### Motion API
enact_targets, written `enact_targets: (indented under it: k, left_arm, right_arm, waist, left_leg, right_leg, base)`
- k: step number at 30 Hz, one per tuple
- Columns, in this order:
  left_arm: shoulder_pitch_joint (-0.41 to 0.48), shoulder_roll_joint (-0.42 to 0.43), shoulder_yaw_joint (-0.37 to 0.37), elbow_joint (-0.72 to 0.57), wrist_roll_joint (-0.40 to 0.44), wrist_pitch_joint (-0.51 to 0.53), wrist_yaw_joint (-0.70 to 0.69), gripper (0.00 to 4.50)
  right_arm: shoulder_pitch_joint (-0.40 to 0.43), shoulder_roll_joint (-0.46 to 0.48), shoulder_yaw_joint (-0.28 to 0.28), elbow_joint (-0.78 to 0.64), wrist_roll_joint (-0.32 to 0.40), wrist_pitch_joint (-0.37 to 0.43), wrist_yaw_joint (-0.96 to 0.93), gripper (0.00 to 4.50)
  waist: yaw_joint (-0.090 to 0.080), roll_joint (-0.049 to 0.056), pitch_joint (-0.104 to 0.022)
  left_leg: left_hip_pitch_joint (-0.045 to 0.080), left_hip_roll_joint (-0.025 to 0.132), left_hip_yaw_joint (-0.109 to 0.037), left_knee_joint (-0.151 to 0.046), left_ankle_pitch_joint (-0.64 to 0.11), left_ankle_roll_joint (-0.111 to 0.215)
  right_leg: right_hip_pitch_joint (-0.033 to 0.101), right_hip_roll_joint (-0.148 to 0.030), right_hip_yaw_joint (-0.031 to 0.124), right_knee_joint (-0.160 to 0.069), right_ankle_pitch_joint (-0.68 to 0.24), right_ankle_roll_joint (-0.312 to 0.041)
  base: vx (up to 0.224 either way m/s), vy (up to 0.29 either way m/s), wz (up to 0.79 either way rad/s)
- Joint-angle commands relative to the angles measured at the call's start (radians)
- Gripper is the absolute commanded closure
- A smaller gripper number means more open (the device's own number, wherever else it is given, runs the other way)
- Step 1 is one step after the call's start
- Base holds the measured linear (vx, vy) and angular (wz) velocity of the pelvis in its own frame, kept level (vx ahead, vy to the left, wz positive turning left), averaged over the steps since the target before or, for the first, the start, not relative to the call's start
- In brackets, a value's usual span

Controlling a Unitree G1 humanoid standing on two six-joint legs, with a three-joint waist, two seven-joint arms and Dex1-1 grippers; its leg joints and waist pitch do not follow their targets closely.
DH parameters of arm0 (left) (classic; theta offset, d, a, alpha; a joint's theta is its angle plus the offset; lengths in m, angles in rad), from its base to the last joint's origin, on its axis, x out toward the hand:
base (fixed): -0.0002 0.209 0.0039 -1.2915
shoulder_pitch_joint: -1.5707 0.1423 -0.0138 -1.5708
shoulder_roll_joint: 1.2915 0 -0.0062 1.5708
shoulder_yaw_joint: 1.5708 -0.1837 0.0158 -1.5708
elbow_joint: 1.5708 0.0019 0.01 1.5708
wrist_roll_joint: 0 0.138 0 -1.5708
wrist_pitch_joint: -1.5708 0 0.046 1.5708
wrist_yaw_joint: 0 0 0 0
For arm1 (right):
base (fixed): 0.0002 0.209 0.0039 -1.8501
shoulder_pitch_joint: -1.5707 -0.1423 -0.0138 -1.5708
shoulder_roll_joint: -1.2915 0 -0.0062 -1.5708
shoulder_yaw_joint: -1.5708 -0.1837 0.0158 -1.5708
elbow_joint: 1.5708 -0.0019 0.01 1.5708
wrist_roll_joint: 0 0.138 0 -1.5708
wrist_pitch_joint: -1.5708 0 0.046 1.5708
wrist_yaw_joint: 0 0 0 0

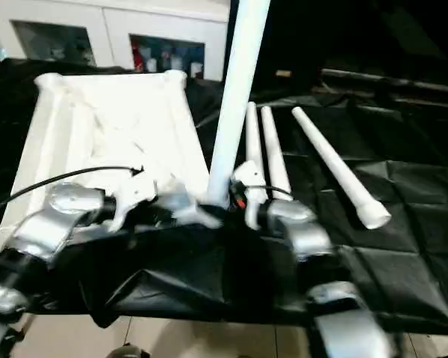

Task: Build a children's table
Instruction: Rotate leg to tighten, then rotate table base

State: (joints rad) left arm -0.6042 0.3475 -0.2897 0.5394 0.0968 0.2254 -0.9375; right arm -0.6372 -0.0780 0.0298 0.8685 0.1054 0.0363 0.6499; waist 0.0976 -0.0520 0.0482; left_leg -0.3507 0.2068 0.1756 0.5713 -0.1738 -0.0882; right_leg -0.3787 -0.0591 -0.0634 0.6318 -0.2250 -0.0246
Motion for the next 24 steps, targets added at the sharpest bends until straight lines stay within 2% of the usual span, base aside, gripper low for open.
enact_targets:
  k: [1,4,6,9,10,12,13,16,17,21,23,24]
  left_arm:
    - [-0.016,-0.04,0.006,0.056,0.05,0.077,0.17,4.5]
    - [-0.038,-0.114,0.029,0.063,0.055,0.138,0.295,4.5]
    - [-0.042,-0.184,0.032,0.046,0.053,0.174,0.352,4.5]
    - [-0.04,-0.218,0.027,0.036,0.052,0.183,0.361,4.5]
    - [-0.04,-0.225,0.026,0.035,0.053,0.184,0.364,4.5]
    - [-0.037,-0.23,0.019,0.032,0.055,0.186,0.369,4.5]
    - [-0.033,-0.227,0.018,0.027,0.055,0.189,0.371,4.5]
    - [-0.024,-0.218,0.017,0.014,0.056,0.196,0.373,4.5]
    - [-0.023,-0.217,0.018,0.013,0.055,0.196,0.373,4.5]
    - [-0.028,-0.215,0.044,0.023,0.055,0.2,0.399,4.5]
    - [-0.05,-0.218,0.068,0.061,0.055,0.191,0.444,4.5]
    - [-0.085,-0.225,0.096,0.12,0.047,0.168,0.496,4.5]
  right_arm:
    - [-0.009,0.046,-0.007,0.073,-0.016,0.023,-0.152,1.76]
    - [-0.04,0.098,-0.063,0.133,0.004,0.025,-0.313,1.76]
    - [-0.062,0.132,-0.076,0.169,-0.001,0.023,-0.406,1.76]
    - [-0.074,0.148,-0.067,0.18,-0.012,0.008,-0.417,1.76]
    - [-0.079,0.152,-0.063,0.182,-0.016,-0.002,-0.408,1.76]
    - [-0.086,0.158,-0.063,0.176,-0.009,-0.035,-0.353,1.06]
    - [-0.086,0.155,-0.059,0.175,-0.013,-0.041,-0.335,1.06]
    - [-0.086,0.14,-0.045,0.174,-0.037,-0.063,-0.331,0.86]
    - [-0.085,0.135,-0.044,0.171,-0.04,-0.067,-0.334,0.72]
    - [-0.06,0.101,-0.055,0.115,-0.028,-0.096,-0.333,0.72]
    - [-0.038,0.083,-0.058,0.075,-0.028,-0.113,-0.335,0.72]
    - [-0.018,0.067,-0.066,0.036,-0.03,-0.128,-0.343,0.72]
  waist:
    - [-0.001,0.012,-0.047]
    - [0.0,0.012,-0.048]
    - [0.002,0.012,-0.051]
    - [0.007,0.014,-0.055]
    - [0.007,0.012,-0.056]
    - [0.011,0.011,-0.058]
    - [0.009,0.015,-0.057]
    - [0.007,0.015,-0.056]
    - [0.006,0.013,-0.055]
    - [0.002,0.009,-0.055]
    - [0.0,0.009,-0.057]
    - [0.001,0.009,-0.054]
  left_leg:
    - [0.013,0.033,-0.011,-0.073,-0.235,-0.037]
    - [0.014,0.034,-0.01,-0.072,-0.243,-0.035]
    - [0.013,0.034,-0.009,-0.071,-0.223,-0.035]
    - [0.006,0.031,-0.009,-0.069,-0.193,-0.021]
    - [0.005,0.031,-0.008,-0.068,-0.186,-0.018]
    - [0.001,0.029,-0.007,-0.065,-0.16,-0.005]
    - [0.001,0.029,-0.007,-0.064,-0.156,-0.001]
    - [0.0,0.029,-0.008,-0.066,-0.173,0.003]
    - [-0.001,0.029,-0.008,-0.066,-0.175,0.003]
    - [-0.002,0.029,-0.007,-0.064,-0.159,0.014]
    - [-0.002,0.028,-0.007,-0.063,-0.146,0.024]
    - [-0.003,0.024,-0.006,-0.062,-0.143,0.026]
  right_leg:
    - [0.032,-0.091,0.055,-0.09,-0.238,-0.185]
    - [0.027,-0.093,0.058,-0.095,-0.253,-0.173]
    - [0.028,-0.088,0.057,-0.09,-0.201,-0.171]
    - [0.033,-0.085,0.055,-0.083,-0.121,-0.166]
    - [0.034,-0.085,0.055,-0.081,-0.102,-0.167]
    - [0.038,-0.086,0.055,-0.077,-0.05,-0.171]
    - [0.038,-0.084,0.055,-0.076,-0.03,-0.176]
    - [0.039,-0.085,0.053,-0.078,-0.045,-0.181]
    - [0.04,-0.084,0.053,-0.079,-0.051,-0.182]
    - [0.041,-0.085,0.054,-0.079,-0.046,-0.182]
    - [0.042,-0.083,0.053,-0.077,-0.023,-0.185]
    - [0.042,-0.079,0.053,-0.081,-0.024,-0.178]
  base:
    - [0.0,0.0,0.0]
    - [0.0,0.0,0.0]
    - [0.0,0.0,0.0]
    - [0.0,0.0,0.0]
    - [0.0,0.0,0.0]
    - [0.0,0.0,0.0]
    - [0.0,0.0,0.0]
    - [0.0,0.0,0.0]
    - [0.0,0.0,0.0]
    - [0.0,0.0,0.0]
    - [0.0,0.0,0.0]
    - [0.0,0.0,0.0]
